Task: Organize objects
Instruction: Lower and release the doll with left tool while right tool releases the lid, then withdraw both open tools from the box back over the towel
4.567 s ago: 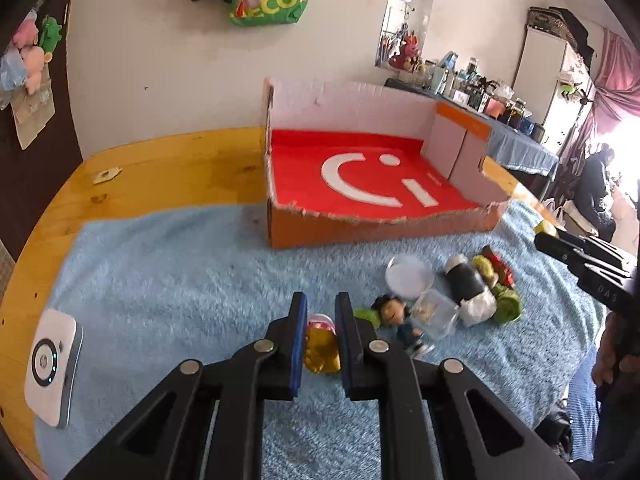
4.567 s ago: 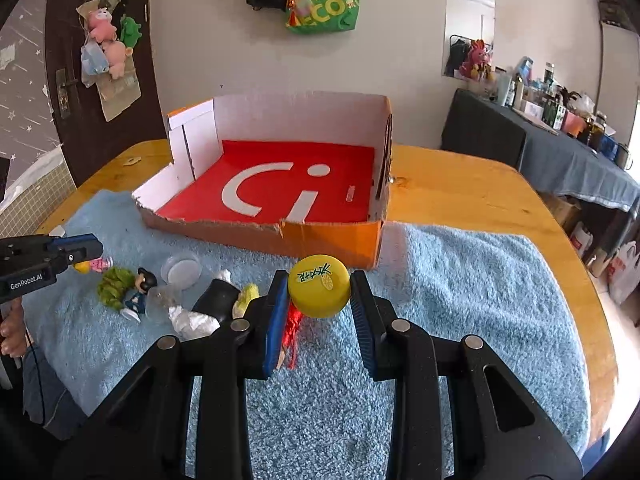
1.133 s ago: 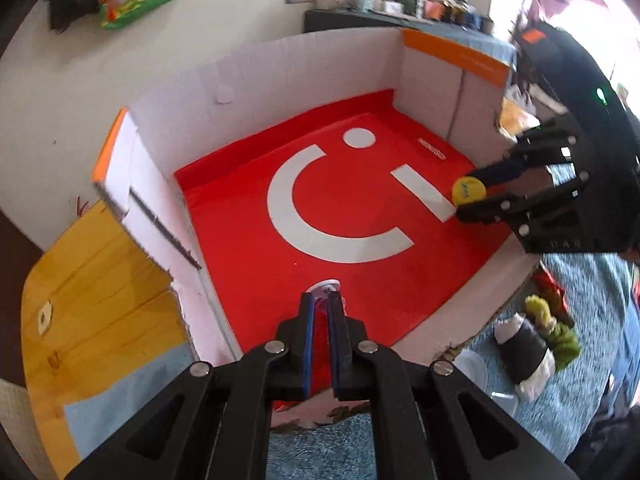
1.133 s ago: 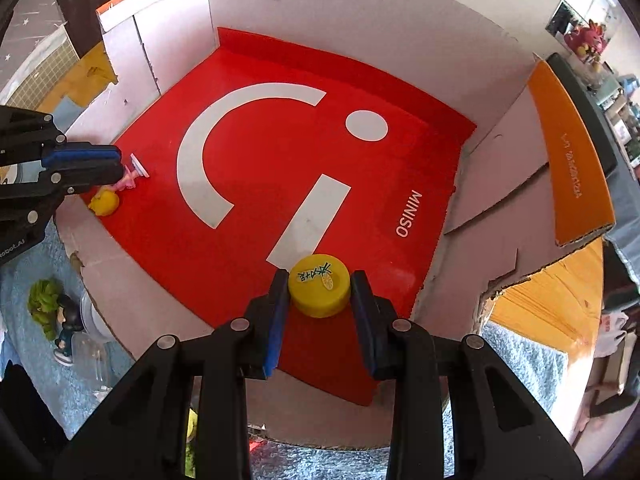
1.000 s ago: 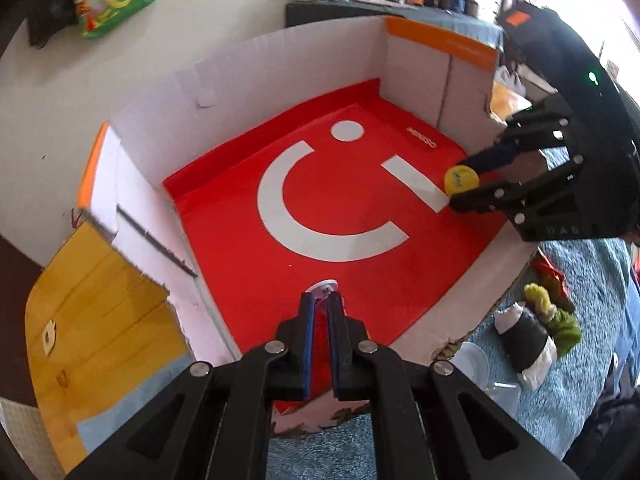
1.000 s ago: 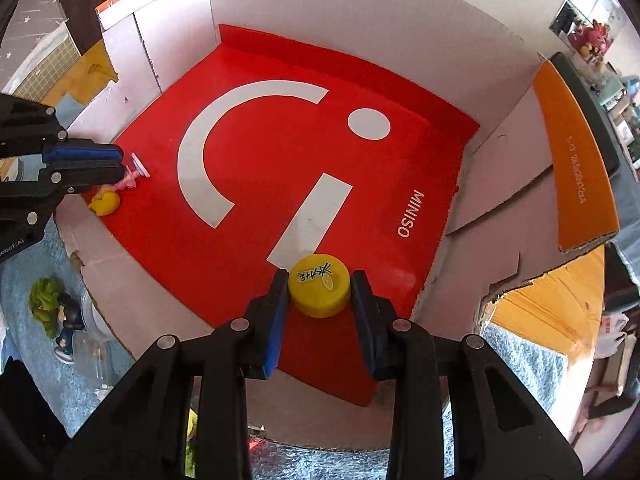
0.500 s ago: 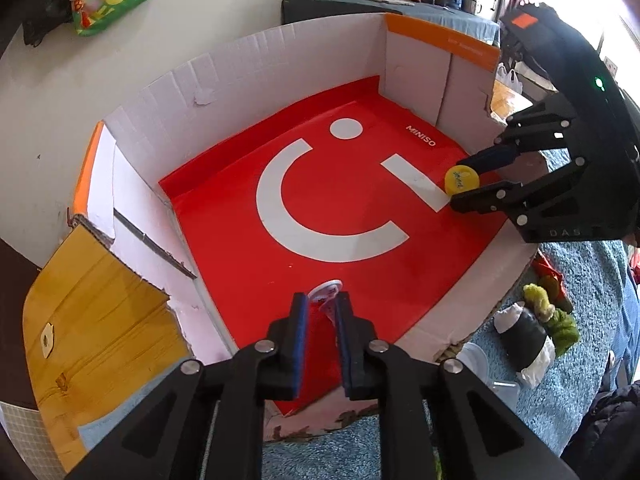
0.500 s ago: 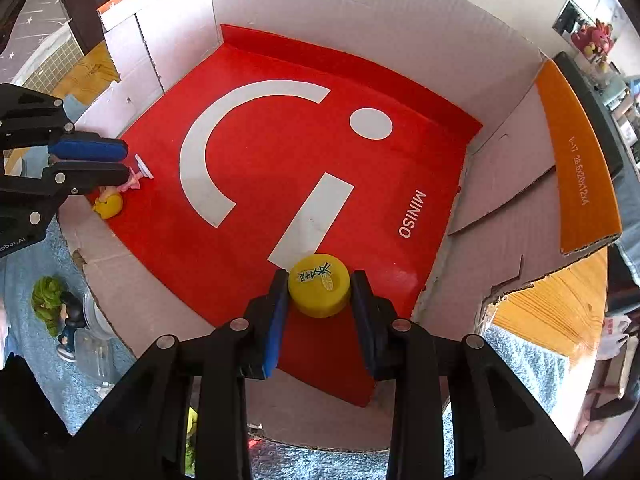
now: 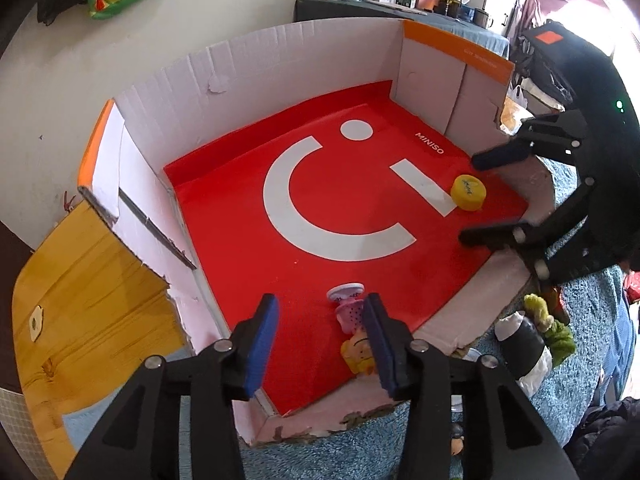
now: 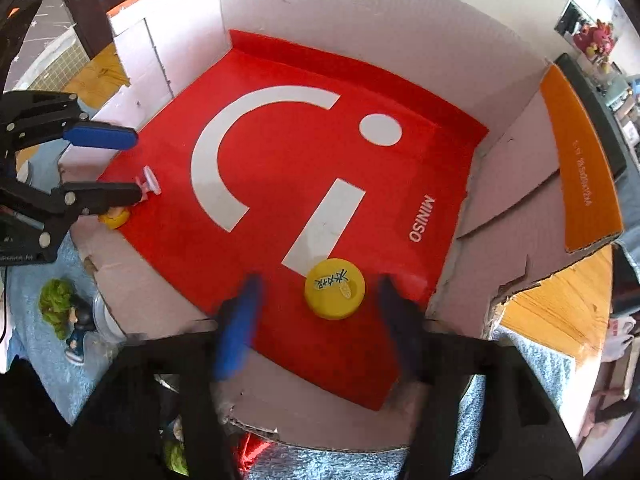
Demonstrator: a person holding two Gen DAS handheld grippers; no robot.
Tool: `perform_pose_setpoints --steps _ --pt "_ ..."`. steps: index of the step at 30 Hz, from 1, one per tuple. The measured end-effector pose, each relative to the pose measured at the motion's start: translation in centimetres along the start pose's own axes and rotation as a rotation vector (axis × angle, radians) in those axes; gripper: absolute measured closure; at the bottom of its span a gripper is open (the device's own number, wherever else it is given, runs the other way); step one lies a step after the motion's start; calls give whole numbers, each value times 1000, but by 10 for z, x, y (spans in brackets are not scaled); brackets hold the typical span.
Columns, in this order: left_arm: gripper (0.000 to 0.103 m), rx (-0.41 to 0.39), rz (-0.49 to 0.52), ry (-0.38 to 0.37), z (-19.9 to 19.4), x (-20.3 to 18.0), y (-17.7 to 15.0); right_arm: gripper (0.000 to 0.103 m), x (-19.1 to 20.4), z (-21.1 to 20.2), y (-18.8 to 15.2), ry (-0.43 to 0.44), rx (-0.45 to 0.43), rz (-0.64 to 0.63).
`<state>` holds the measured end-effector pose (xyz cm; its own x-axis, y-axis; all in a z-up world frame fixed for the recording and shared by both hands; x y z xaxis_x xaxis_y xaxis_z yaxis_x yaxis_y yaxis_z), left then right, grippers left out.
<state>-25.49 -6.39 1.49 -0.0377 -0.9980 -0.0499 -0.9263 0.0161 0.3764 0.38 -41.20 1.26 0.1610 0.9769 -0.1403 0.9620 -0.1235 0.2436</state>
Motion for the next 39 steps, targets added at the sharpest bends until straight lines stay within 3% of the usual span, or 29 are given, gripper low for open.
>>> perform_pose_setpoints --steps 4,30,37,39 --pt "46 -5 -10 -1 0 0 -1 19 -1 1 -1 13 -7 13" --pt "45 -33 -29 -4 -5 -5 -1 19 16 -7 18 21 -36 12" --pt "44 -132 -84 53 -33 -2 0 19 1 -34 16 39 -152 67" --pt "35 -185 -109 80 -48 -3 -2 19 7 -47 21 35 -198 81"
Point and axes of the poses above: each gripper's, at about its wrist camera, not at the fingertips, and z roughly the way its jaws point, x to its left, y to its top, the point moved 5 cm from there along z, roughly the way its jaws point, and after that the axes turned 8 degrees about x, right-handed, at the moved point
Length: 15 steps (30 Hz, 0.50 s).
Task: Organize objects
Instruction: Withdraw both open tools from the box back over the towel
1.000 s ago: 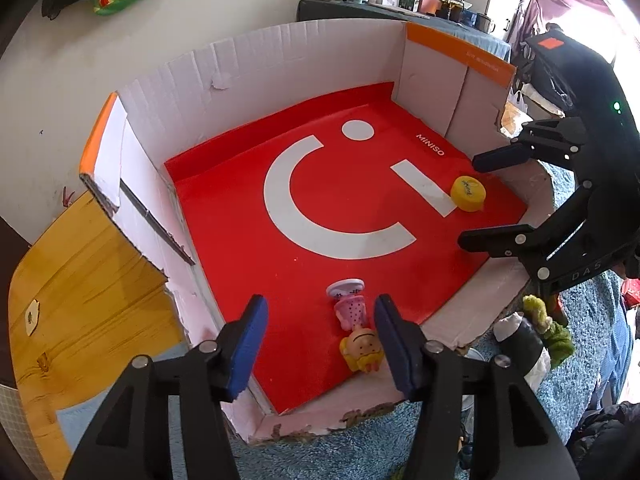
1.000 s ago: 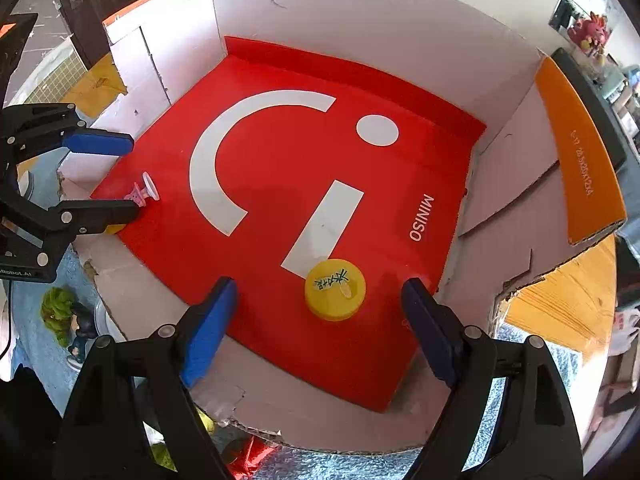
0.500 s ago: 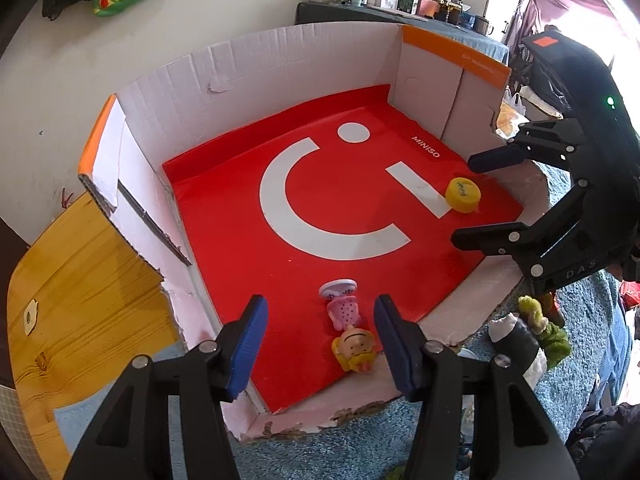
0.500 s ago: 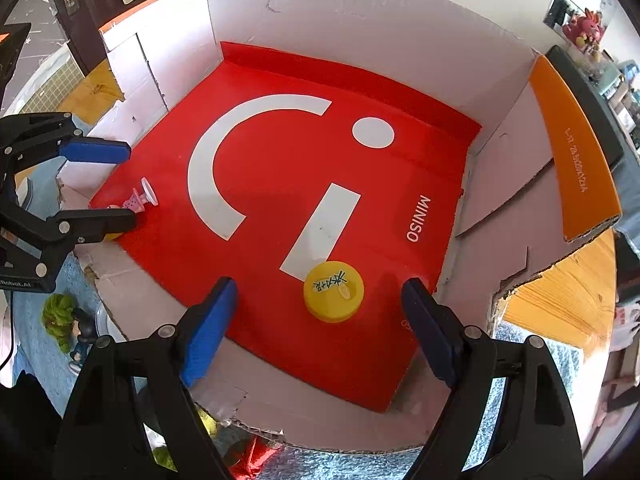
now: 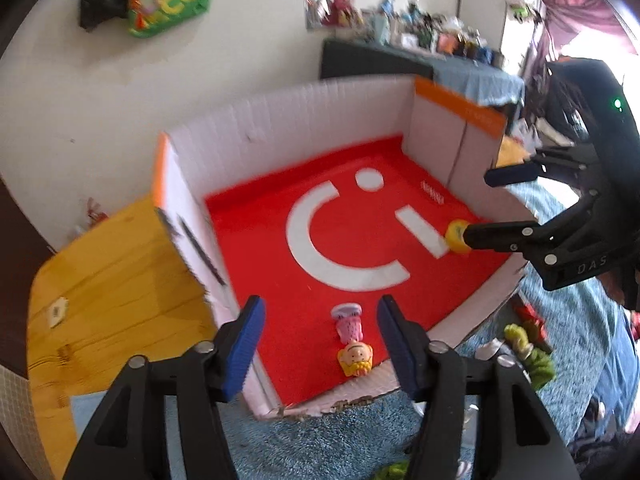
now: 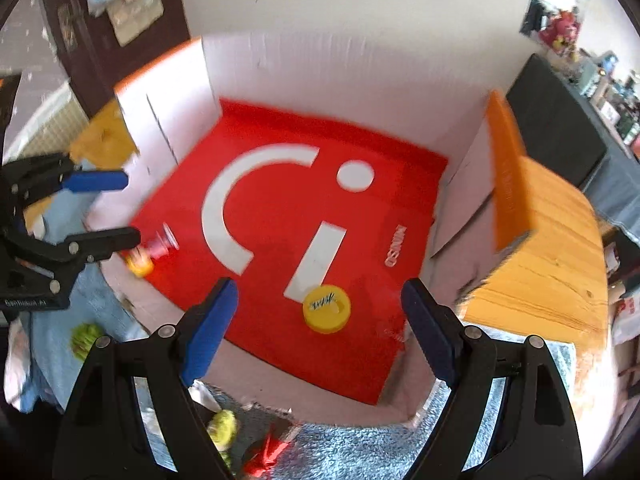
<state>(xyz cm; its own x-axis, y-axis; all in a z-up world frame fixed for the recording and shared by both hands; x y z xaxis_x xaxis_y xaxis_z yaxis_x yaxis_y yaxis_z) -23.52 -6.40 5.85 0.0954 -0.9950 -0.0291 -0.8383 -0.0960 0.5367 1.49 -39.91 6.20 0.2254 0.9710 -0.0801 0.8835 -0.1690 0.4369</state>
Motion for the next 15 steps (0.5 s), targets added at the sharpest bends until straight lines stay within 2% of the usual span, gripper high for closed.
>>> perform_pose_setpoints --steps 1,3,5,6,7,12,15 --pt "33 -34 -16 23 -9 1 0 19 2 -3 6 0 -21 3" --pt "28 -93 -36 63 -26 2 1 19 -12 -5 -7 -13 -71 8" --pt "22 -157 -66 101 -46 2 -1 19 -9 -18 -3 -16 -117 12" --pt "19 -179 -76 109 -53 2 -2 19 6 -37 -1 -17 -134 14" --pt "17 -202 -89 115 -61 2 -2 19 14 -35 2 -19 -149 14" --pt "11 -292 -154 113 -97 -2 -15 14 17 -81 -15 6 -230 44" --pt "1 -342 -193 135 -114 -5 -27 13 21 -96 -26 -6 -274 61"
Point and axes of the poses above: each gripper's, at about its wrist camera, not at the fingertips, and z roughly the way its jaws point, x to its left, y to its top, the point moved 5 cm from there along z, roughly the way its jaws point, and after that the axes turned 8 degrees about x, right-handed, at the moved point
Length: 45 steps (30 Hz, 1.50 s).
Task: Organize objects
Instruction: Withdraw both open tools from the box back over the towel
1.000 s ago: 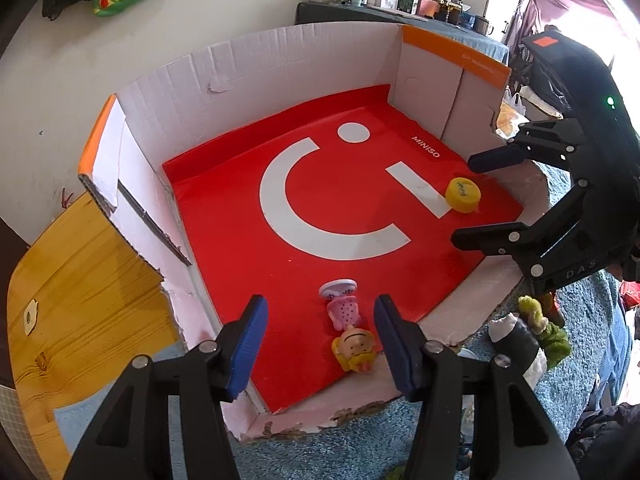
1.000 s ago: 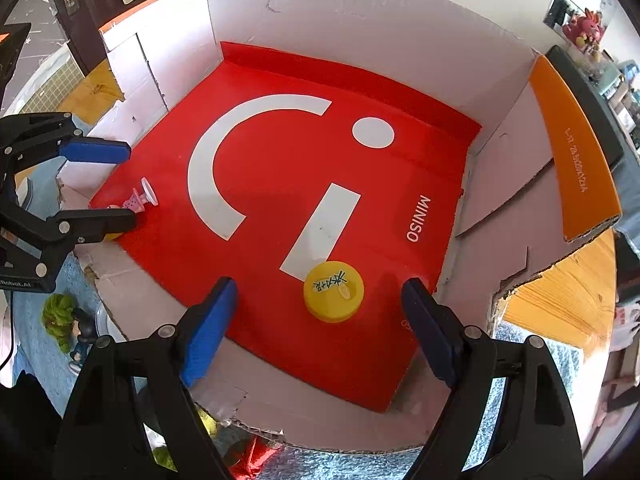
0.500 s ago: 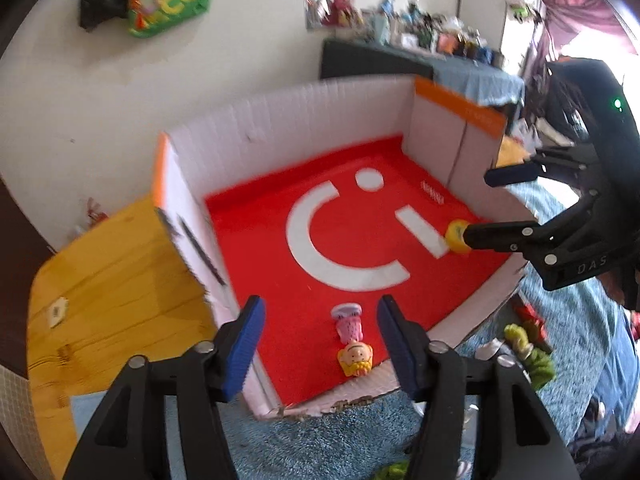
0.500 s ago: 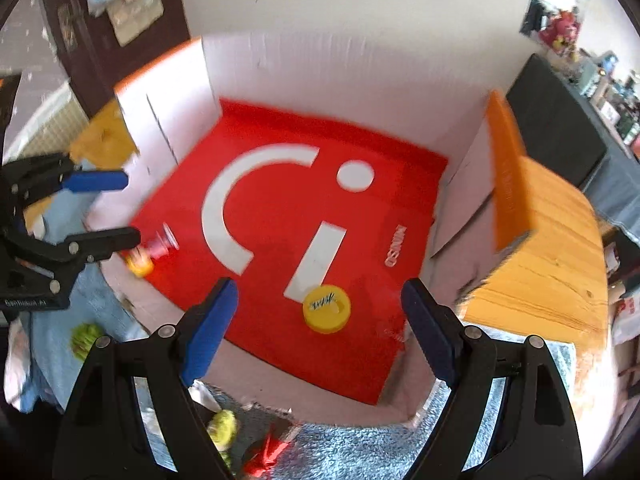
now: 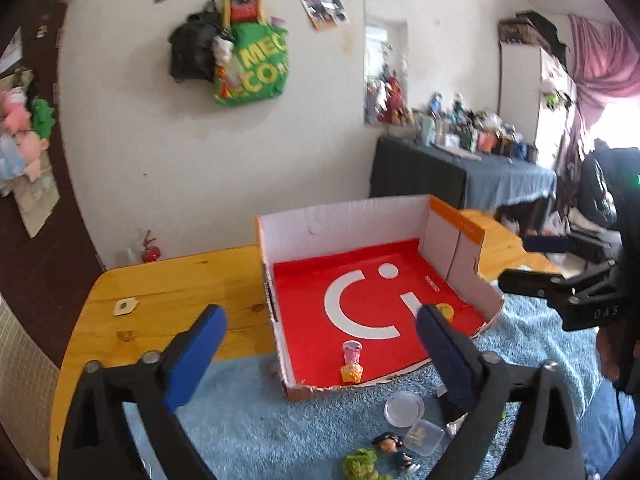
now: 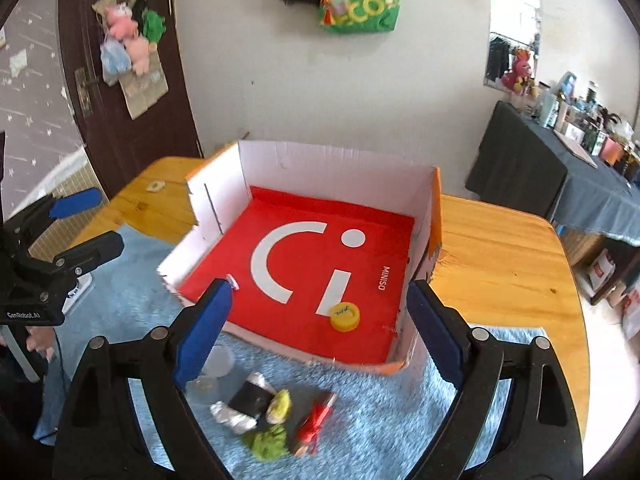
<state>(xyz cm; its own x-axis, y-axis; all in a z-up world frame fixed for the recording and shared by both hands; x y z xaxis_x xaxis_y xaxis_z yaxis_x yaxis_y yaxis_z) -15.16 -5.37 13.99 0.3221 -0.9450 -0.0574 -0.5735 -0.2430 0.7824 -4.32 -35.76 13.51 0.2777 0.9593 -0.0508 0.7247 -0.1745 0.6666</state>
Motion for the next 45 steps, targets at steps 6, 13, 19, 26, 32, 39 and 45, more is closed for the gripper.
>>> perform_pose_setpoints --steps 6,13,19,26,32,39,45 --pt "0 -59 -59 60 -29 -1 -22 5 17 -34 -24 -79 -120 -18" --pt "0 -126 -128 111 -53 -3 -59 5 25 -56 -56 -93 -209 40" --pt "0 -120 -147 111 -48 -13 -100 2 32 -42 -87 -121 -195 49" --pt "0 -51 -186 81 -29 -20 -142 2 35 -15 -124 -128 -165 97" --pt "0 -43 -166 87 -25 -29 -154 2 34 -3 -142 -122 -121 124" --pt "0 -2 -159 91 -13 -38 -172 2 34 2 -151 -133 -98 115" --pt "0 39 -176 79 -5 -39 -181 2 33 9 -156 -125 -74 122"
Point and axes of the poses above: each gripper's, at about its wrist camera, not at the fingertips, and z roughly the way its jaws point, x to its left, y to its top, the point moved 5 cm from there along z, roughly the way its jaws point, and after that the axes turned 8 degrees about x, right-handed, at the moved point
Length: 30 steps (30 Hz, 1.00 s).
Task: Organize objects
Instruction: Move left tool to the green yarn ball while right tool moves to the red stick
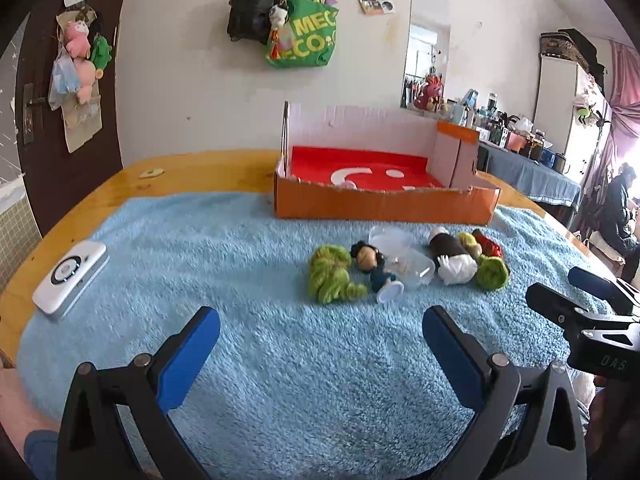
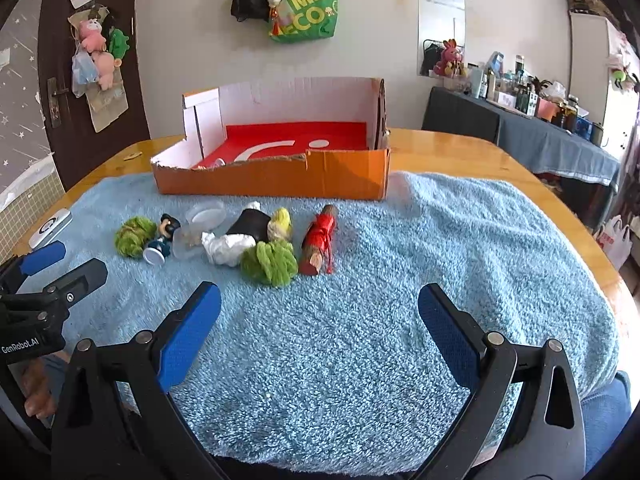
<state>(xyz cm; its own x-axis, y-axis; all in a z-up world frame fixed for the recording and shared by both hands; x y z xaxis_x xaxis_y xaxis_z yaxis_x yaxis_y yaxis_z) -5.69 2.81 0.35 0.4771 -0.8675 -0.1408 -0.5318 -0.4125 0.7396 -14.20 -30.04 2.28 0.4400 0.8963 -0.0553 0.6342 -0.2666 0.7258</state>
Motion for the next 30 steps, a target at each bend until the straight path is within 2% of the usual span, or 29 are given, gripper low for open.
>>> perform_pose_setpoints --steps 18,30 --pt "0 22 -6 2 6 0 1 2 -7 7 -2 9 24 14" --pt "3 54 -47 -3 22 14 27 2 -20 23 28 41 50 68"
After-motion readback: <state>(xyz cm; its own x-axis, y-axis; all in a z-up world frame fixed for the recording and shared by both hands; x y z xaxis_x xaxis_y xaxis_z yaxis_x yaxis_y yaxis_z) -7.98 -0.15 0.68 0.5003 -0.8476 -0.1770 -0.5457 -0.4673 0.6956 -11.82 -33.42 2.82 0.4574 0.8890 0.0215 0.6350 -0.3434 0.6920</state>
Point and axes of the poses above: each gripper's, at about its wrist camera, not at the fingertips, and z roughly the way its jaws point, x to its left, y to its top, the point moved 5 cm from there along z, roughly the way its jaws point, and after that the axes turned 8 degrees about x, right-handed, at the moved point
